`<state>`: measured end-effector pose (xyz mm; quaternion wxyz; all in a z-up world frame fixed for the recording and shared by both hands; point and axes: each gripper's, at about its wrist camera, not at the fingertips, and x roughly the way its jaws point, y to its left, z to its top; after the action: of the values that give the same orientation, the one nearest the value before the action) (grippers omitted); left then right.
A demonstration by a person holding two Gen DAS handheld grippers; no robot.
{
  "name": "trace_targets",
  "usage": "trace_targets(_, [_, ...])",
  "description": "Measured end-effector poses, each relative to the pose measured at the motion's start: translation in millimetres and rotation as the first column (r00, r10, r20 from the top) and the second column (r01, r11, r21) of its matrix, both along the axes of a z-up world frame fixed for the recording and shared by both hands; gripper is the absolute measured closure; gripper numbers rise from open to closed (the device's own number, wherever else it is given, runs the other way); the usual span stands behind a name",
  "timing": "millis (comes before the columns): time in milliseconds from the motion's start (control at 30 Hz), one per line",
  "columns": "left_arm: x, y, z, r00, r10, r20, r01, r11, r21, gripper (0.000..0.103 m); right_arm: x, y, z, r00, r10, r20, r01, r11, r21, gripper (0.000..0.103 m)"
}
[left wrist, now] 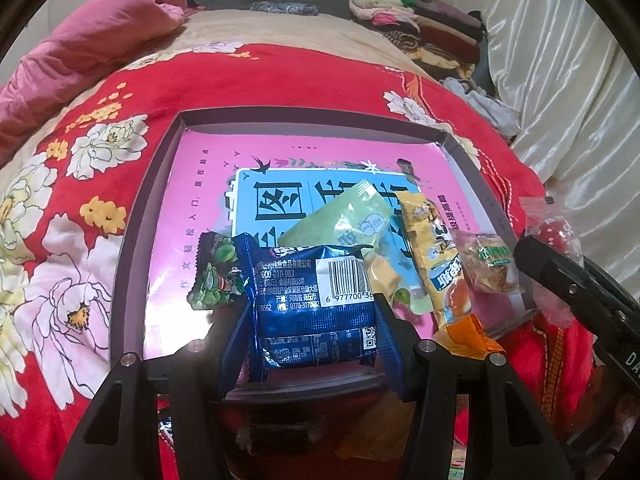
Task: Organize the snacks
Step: 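Lower the blue pack into the tray with the left tool while the right tool lowers the pastry bag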
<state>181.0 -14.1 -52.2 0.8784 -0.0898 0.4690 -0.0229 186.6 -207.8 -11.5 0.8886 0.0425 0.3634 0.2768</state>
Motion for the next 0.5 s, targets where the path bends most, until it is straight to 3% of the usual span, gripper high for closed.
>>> trace_targets(500, [-1.1,0.0,0.3,1.0,-0.01,-0.002,0.01,1.0,-0.005,0.044,11.6,5.2,-15.1,0.999,-0.001,-0.048,-0.001,1.0,-0.031,0.063])
